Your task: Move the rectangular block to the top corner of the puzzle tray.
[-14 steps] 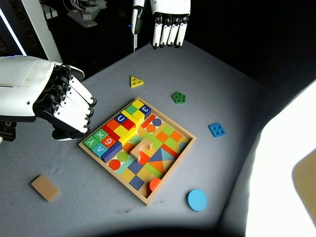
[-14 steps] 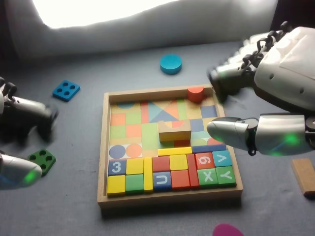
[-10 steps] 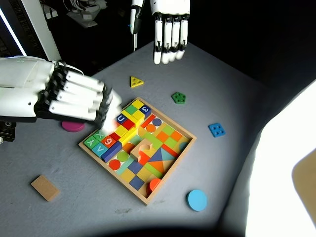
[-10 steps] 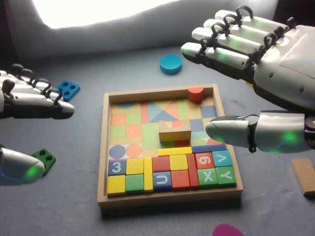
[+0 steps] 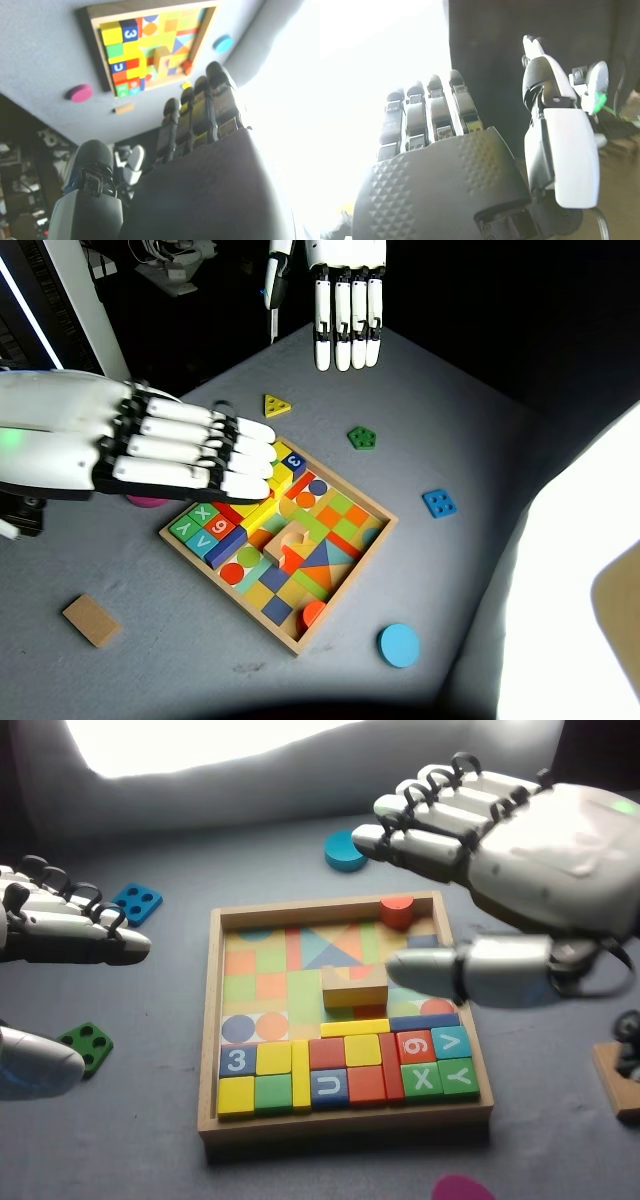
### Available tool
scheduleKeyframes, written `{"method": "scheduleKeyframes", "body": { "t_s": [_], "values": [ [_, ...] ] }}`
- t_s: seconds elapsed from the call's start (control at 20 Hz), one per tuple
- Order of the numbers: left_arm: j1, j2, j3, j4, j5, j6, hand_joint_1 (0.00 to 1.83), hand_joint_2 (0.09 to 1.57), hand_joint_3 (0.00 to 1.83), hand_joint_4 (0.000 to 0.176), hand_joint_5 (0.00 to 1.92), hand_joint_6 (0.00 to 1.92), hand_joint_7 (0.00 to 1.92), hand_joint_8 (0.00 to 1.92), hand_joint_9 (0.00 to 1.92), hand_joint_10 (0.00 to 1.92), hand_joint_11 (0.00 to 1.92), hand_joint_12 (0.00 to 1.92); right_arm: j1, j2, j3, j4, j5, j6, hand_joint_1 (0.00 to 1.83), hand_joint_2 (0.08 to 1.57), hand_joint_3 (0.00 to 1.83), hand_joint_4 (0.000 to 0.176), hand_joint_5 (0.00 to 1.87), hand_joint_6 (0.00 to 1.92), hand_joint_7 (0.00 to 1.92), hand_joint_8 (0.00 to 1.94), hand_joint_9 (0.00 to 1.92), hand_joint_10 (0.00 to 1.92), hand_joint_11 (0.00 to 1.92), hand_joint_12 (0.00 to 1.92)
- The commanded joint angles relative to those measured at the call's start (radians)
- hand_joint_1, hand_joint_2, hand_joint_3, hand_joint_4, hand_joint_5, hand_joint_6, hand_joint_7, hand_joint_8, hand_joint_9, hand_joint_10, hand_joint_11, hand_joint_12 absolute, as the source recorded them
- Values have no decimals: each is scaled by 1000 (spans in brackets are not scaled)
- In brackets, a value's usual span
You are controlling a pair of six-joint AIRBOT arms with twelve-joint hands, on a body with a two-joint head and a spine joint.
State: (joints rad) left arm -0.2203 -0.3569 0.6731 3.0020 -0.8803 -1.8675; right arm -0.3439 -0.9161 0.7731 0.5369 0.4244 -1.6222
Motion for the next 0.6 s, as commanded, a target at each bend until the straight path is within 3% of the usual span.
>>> {"method": "scheduleKeyframes", "body": {
  "t_s": [0.0, 0.1, 0.25, 0.55],
  "values": [
    [-15, 2, -1, 10, 83, -3, 146, 1306, 0, 27, 100, 1, 64, 0, 41, 1, 0, 313, 17, -10, 13, 30, 74, -42, 0, 1192, 24, 17, 282, 125, 18, 8, 0, 0, 0, 0],
    [-15, 2, 0, 10, 83, -3, 121, 1313, 3, 26, 93, 0, 57, 3, 28, 2, 0, 281, 29, -50, 39, 115, 86, -131, 0, 1197, 14, 0, 517, 172, 55, 3, 0, 0, 0, 0],
    [-18, -4, -5, 10, 83, -3, 132, 1306, 0, 24, 100, 1, 69, 1, 41, 2, 0, 304, -1, -87, 67, 115, 82, -168, 0, 1215, 4, 0, 798, 153, 96, 3, 0, 0, 0, 0],
    [-29, -13, 9, 10, 83, -3, 135, 1311, 1, 28, 103, 0, 70, 1, 40, 2, 0, 300, -25, -168, 123, 116, 82, -196, 0, 1220, 4, 0, 874, 170, 122, 10, 0, 0, 0, 0]
  ]
}}
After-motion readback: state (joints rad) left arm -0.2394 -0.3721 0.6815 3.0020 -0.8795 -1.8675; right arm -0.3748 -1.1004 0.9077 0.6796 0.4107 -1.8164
